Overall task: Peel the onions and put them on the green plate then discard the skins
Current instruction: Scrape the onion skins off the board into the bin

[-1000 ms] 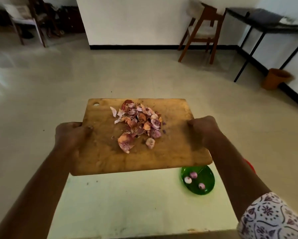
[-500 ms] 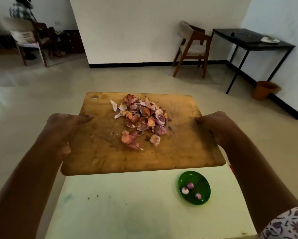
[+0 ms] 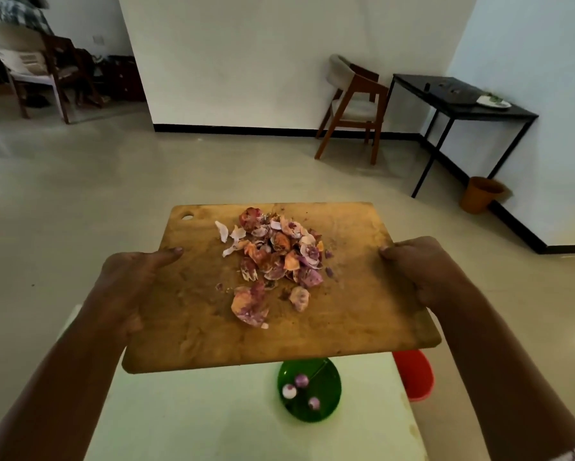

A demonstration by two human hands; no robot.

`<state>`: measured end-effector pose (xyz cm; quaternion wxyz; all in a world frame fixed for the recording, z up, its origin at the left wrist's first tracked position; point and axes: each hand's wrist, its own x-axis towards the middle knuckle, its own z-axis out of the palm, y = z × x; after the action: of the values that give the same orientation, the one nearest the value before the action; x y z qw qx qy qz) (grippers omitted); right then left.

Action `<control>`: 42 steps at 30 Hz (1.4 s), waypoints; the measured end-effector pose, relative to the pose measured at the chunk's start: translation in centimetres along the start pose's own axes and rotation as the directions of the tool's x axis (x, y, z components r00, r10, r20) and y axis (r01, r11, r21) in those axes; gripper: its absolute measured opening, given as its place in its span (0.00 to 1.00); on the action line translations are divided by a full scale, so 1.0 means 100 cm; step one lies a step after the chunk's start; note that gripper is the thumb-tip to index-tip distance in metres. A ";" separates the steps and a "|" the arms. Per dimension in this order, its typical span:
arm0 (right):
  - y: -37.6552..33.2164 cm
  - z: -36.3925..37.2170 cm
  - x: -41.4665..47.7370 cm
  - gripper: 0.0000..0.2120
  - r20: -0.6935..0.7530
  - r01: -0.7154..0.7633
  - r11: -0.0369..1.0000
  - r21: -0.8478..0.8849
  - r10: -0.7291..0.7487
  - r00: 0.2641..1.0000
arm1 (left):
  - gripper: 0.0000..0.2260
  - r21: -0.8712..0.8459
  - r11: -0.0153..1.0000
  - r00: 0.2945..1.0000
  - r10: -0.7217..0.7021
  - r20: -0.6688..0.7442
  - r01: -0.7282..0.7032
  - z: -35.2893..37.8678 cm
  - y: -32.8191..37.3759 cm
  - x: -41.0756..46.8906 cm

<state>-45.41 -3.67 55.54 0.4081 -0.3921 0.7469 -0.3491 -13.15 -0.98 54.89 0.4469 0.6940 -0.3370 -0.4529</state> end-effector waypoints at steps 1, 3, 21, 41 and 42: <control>0.001 -0.012 0.007 0.08 -0.003 0.004 1.000 -0.005 -0.004 1.000 | 0.18 -0.026 1.000 1.000 -0.009 0.004 0.009 0.014 0.001 -0.004; 0.004 -0.034 0.020 0.08 -0.011 0.002 1.000 -0.012 -0.002 1.000 | 0.16 -0.063 0.998 1.000 -0.016 0.011 0.017 0.040 0.005 -0.012; 0.029 -0.123 0.057 0.15 -0.014 -0.010 1.000 0.008 0.010 1.000 | 0.11 -0.109 0.994 1.000 0.013 0.018 -0.011 0.135 0.036 -0.050; 0.063 -0.187 0.094 0.14 -0.069 -0.085 0.991 0.099 0.092 0.993 | 0.10 -0.067 0.998 0.994 0.022 0.109 -0.015 0.219 0.050 -0.051; 0.065 -0.193 0.100 0.14 -0.065 -0.084 0.991 0.100 0.090 0.994 | 0.10 -0.066 0.998 0.994 0.023 0.104 -0.016 0.227 0.052 -0.053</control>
<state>-67.98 -5.56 54.88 0.4156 -0.3264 0.7590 -0.3803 -36.53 -5.47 57.10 0.4554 0.6511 -0.3517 -0.4949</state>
